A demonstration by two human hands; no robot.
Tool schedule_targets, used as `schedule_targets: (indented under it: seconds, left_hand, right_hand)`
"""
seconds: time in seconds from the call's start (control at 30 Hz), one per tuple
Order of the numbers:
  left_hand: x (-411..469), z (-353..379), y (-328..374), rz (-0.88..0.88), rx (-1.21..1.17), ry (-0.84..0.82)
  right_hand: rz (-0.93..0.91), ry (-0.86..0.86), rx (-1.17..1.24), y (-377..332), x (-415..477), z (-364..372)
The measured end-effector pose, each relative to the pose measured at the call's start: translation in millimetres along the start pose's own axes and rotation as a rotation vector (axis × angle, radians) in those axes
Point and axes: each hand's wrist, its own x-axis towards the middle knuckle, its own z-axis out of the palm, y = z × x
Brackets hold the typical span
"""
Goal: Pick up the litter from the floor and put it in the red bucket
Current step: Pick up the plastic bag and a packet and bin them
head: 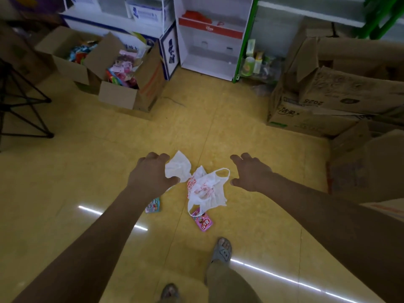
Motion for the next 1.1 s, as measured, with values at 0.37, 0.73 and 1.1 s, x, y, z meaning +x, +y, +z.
schedule_targets:
  seconds: [0.37,0.73,1.1]
  left_hand:
    - [58,154,-14,-0.185,-0.075,-0.119]
    - [111,330,-66,-0.241,-0.102,-0.199]
    - [159,476,-101,-0.288,-0.182,-0.206]
  right_hand:
    - [-0.065,-0.133,-0.029,18,108,99]
    - [-0.077,-0.127,-0.039,21,218,227]
    - [-0.13,-0.157,-0.046,6,322,356]
